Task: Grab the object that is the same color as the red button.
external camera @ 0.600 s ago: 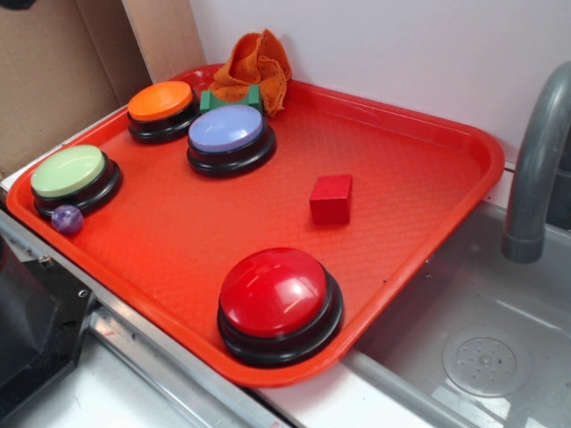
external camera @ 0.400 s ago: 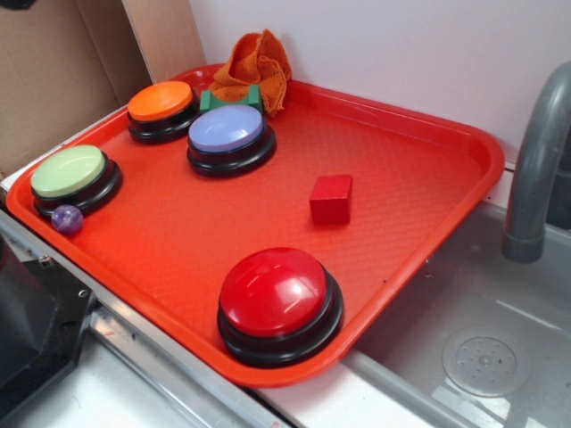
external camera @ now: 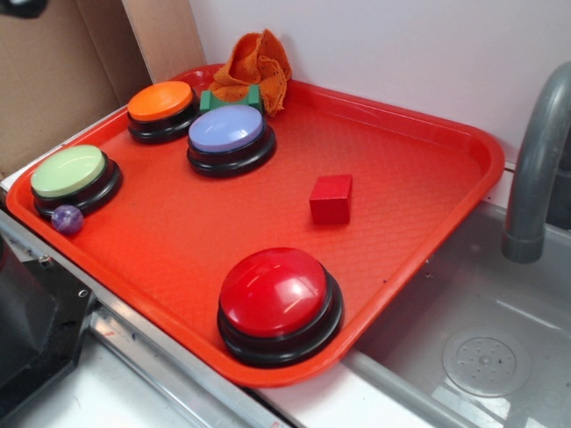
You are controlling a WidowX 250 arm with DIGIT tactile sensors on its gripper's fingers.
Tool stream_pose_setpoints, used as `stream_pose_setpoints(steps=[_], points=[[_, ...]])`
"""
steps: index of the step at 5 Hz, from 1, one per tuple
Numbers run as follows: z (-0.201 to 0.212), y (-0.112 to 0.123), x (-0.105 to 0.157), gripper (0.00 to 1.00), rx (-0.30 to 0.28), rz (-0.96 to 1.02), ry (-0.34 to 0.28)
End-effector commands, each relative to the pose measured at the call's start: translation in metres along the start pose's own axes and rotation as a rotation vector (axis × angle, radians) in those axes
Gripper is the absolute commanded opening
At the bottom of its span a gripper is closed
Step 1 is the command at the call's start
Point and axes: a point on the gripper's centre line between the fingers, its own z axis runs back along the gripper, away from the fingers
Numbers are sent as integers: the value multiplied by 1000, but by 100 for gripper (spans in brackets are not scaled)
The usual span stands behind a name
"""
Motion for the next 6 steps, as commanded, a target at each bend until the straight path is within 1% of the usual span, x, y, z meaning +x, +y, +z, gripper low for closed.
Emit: stream_pose_setpoints(steps=[1, 2, 3, 4, 5, 6], points=[[-33, -41, 47, 100, -85, 184, -104], [-61, -51, 76, 100, -126, 278, -113], [-93, -57, 94, 100, -116, 404, -89], [-132, -61, 108, 100, -61, 546, -82], [-172, -70, 117, 100, 32, 620, -25], [-196, -77, 116, 100, 29, 608, 33]])
